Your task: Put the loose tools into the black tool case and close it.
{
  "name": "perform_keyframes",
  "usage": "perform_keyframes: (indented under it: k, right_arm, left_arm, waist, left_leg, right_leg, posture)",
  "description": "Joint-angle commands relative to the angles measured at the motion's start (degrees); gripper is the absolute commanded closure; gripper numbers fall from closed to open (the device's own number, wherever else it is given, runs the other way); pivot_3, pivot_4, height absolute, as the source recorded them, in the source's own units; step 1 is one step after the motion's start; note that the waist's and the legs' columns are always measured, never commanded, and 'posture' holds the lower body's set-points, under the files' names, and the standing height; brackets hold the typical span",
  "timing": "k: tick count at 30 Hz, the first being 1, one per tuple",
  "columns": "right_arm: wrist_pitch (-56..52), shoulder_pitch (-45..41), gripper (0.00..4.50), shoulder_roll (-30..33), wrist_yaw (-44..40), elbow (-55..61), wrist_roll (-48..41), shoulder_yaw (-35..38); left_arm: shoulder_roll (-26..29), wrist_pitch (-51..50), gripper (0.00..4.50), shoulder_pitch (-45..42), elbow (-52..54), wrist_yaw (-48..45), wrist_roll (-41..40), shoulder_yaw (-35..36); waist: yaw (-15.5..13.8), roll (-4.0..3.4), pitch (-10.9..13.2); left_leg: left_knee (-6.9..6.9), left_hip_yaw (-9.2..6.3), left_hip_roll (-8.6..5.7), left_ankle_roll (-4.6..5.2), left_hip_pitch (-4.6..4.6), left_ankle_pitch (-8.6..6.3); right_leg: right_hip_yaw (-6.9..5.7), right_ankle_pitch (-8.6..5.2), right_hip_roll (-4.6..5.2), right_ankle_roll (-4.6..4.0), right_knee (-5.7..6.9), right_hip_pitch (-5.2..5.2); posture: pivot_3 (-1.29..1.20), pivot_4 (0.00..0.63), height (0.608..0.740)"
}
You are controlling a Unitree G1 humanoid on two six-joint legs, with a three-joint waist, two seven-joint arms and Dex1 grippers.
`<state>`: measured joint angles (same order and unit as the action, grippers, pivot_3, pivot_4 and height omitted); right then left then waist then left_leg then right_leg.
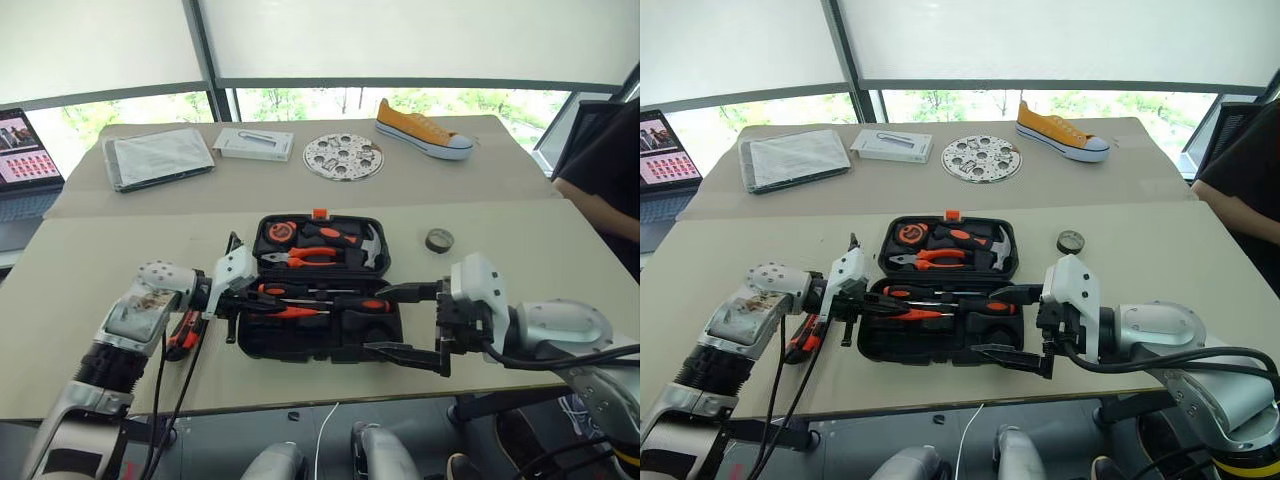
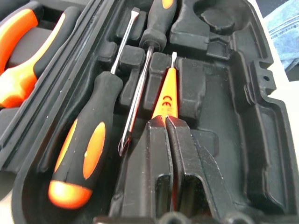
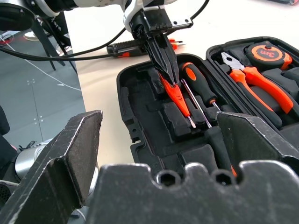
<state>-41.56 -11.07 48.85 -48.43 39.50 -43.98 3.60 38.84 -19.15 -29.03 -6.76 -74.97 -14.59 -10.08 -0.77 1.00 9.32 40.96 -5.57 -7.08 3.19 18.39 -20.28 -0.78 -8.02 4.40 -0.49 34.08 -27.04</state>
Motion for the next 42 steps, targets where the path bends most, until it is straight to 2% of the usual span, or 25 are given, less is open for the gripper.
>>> perform_keyframes:
  k: [1, 6, 15, 22, 25, 28, 33, 36, 38, 42]
  right_arm:
    - [0.26, -1.51, 0.0, 0.14, 0.15, 0.57, -0.85, 1.26]
    - [-0.31, -1.97, 0.0, 0.09, 0.51, 0.4, -1.52, 1.61]
    - [-0.29, -2.71, 0.0, -0.01, 0.32, -0.9, -1.43, 1.33]
    - [0.19, -4.11, 0.0, -0.6, -0.07, -1.92, -1.06, 0.26]
    - [0.76, -5.3, 0.0, -0.82, -0.97, -2.26, -0.61, -0.85]
    - [1.21, -7.09, 0.0, -0.77, -2.76, -3.11, -0.45, -1.72]
    - [2.9, -11.73, 0.0, -1.71, -8.29, -7.5, 0.62, -4.92]
    - [4.35, -14.66, 0.0, -3.32, -11.19, -10.63, 1.92, -7.56]
    - [5.46, -16.01, 0.0, -4.22, -13.18, -12.44, 2.97, -9.11]
    - [7.37, -17.87, 0.0, -5.56, -16.18, -15.58, 5.01, -10.97]
  left_arm:
    - [0.08, 1.2, 4.45, 0.98, 0.81, 0.93, 0.84, -0.25]
    - [0.28, 7.32, 4.45, 3.93, -1.99, 2.13, 4.93, -2.24]
    - [0.95, 11.31, 4.45, 6.53, -2.22, 2.96, 5.38, -1.59]
    - [1.18, 10.94, 4.45, 7.15, -2.26, 4.73, 6.06, -1.29]
    - [2.41, 8.36, 4.45, 7.93, 0.29, 5.7, 3.54, 1.81]
    - [4.6, 1.44, 3.77, 10.34, 7.34, 6.78, -3.13, 8.59]
    - [9.07, -14.62, 1.87, 25.9, 24.02, 14.28, -14.08, 31.0]
    - [7.39, -20.14, 0.76, 39.01, 31.39, 18.17, -15.49, 44.14]
    - [4.35, -22.35, 0.02, 47.48, 35.82, 20.84, -15.53, 51.17]
    - [-2.71, -25.81, 0.02, 58.59, 44.08, 27.12, -16.16, 57.32]
  waist:
    - [0.01, 0.0, 0.0]
    - [0.02, -0.02, -0.02]
    - [0.02, -0.02, -0.12]
    - [0.01, -0.03, -0.12]
    - [0.04, -0.02, -0.13]
    - [0.4, -0.03, -0.13]
    - [1.2, 0.02, -0.08]
    - [1.6, -0.01, -0.07]
    - [1.62, -0.02, -0.07]
    - [0.57, 0.0, -0.05]
  left_leg:
    - [0.0, 0.0, 0.0, 0.0, -0.01, 0.0]
    - [-0.02, 0.0, 0.01, 0.0, -0.03, 0.0]
    - [-0.05, 0.0, 0.03, 0.02, -0.39, -0.02]
    - [-0.13, -0.01, 0.03, 0.1, -0.78, -0.07]
    - [-0.13, -0.01, 0.04, 0.1, -0.8, -0.07]
    - [-0.16, 0.01, 0.05, 0.09, -0.8, -0.07]
    - [-0.25, 0.01, 0.14, 0.06, -0.61, -0.1]
    - [-0.31, 0.03, 0.09, 0.06, -0.5, -0.11]
    - [-0.39, 0.06, 0.08, 0.05, -0.48, -0.13]
    - [-0.43, 0.09, 0.05, 0.03, -0.45, -0.14]
  right_leg:
    - [0.0, 0.0, 0.0, 0.0, 0.0, 0.0]
    - [-0.01, 0.0, 0.0, 0.0, 0.0, 0.01]
    - [0.01, -0.01, -0.01, 0.02, -0.03, 0.39]
    - [0.02, -0.06, -0.01, 0.1, -0.07, 0.76]
    - [0.02, -0.06, -0.02, 0.1, -0.07, 0.77]
    - [0.02, -0.07, -0.06, 0.09, -0.05, 0.72]
    - [-0.05, -0.08, -0.19, 0.06, -0.06, 0.4]
    - [-0.06, -0.07, -0.19, 0.05, -0.04, 0.22]
    - [-0.04, -0.07, -0.2, 0.04, -0.09, 0.16]
    - [-0.06, -0.08, -0.15, 0.04, -0.12, 0.18]
  posture:
    - [0.0, 0.15, 0.737]
    - [0.0, 0.15, 0.737]
    - [0.0, 0.15, 0.737]
    - [0.0, 0.15, 0.737]
    - [0.0, 0.15, 0.737]
    - [0.0, 0.15, 0.737]
    - [0.0, 0.15, 0.737]
    - [0.0, 0.15, 0.737]
    - [0.0, 0.15, 0.737]
    - [0.0, 0.15, 0.737]
